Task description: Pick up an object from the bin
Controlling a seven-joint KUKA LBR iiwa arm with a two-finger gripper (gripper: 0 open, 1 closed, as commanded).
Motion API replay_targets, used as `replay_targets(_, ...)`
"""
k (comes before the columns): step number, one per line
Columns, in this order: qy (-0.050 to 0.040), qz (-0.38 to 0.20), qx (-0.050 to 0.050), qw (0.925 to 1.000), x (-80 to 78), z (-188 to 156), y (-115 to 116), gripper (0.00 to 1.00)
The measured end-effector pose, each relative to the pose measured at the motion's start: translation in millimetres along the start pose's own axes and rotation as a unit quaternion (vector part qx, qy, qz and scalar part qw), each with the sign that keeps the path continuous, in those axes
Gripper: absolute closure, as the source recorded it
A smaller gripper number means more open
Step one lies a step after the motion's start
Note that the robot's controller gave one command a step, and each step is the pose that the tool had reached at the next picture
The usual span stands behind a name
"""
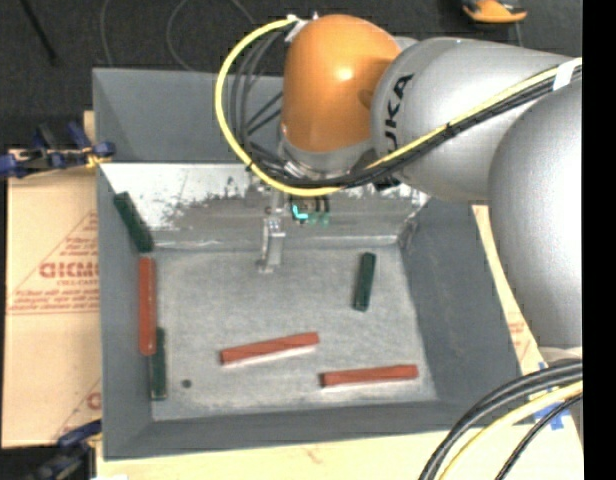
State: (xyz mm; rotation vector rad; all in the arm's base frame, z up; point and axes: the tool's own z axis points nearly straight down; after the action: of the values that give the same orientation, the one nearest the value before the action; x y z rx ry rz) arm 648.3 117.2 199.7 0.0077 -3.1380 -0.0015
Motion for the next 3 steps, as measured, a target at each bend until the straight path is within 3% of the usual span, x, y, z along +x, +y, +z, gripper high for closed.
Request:
replay_targets(1,-0.0022,-0.271,0.002,0.9624,7.9,33.3,-92.2,0.00)
replay_targets(2,-0.0011,-0.426,0.002,0.9049,17.6,111.3,-153.4,0.00)
replay_targets(3,-0.0040,-0.523,0.004,0.8525,-6.0,128.1,-209.7,0.00)
